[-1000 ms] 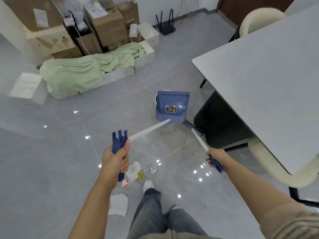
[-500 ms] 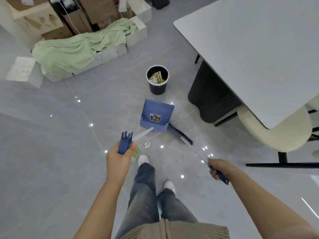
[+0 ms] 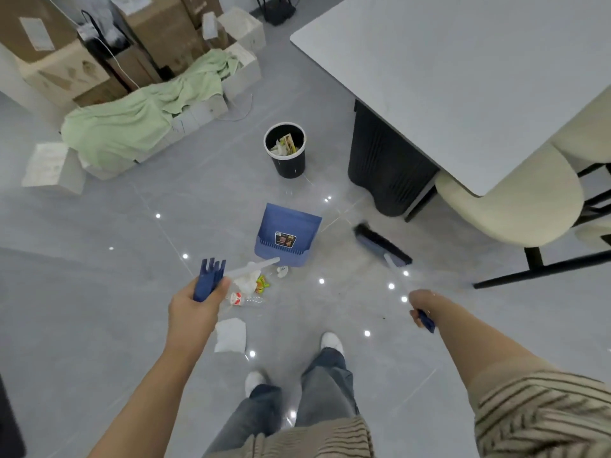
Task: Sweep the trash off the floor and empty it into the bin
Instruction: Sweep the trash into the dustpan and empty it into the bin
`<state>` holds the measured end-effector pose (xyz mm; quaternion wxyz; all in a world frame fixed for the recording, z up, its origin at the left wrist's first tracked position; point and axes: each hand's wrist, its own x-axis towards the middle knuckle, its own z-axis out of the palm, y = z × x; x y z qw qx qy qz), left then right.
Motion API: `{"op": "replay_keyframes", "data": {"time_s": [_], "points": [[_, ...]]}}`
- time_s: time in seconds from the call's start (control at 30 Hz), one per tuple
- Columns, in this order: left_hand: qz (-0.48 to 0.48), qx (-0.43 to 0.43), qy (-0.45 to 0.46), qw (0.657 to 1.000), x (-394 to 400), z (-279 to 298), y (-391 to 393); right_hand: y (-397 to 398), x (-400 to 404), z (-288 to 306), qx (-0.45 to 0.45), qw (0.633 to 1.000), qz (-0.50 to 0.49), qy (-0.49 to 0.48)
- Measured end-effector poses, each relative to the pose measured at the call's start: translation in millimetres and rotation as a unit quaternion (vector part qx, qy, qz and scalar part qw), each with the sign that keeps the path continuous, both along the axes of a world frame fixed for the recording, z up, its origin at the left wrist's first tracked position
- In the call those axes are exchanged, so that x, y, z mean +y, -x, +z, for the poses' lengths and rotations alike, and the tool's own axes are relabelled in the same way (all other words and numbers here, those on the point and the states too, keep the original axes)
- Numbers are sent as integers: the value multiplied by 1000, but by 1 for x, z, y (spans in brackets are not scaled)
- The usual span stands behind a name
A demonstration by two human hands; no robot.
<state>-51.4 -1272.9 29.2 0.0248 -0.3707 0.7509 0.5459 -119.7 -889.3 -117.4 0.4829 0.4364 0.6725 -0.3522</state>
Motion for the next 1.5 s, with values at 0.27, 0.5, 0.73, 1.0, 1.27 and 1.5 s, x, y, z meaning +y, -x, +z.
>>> {"op": "replay_keyframes", "data": {"time_s": [0.27, 0.5, 0.73, 1.0, 1.27, 1.5], "points": [[-47, -7, -13, 999, -51, -27, -51, -168, -110, 13, 10, 1000, -9, 28], [-128, -19, -58, 990, -157, -22, -128, -249, -230, 30, 16, 999, -23, 38], [-171, -80, -79, 979, -255, -9, -197, -274, -313, 42, 68, 981, -176, 38], [-169, -146, -59, 973, -305, -30, -257, -249, -380, 51, 92, 977, -193, 22], [-96, -181, -5, 979, -314, -64, -288, -225, -402, 43, 105, 994, -40, -13], [-95, -181, 8, 979, -302, -82, -270, -178, -384, 30, 81, 997, -19, 0]]}}
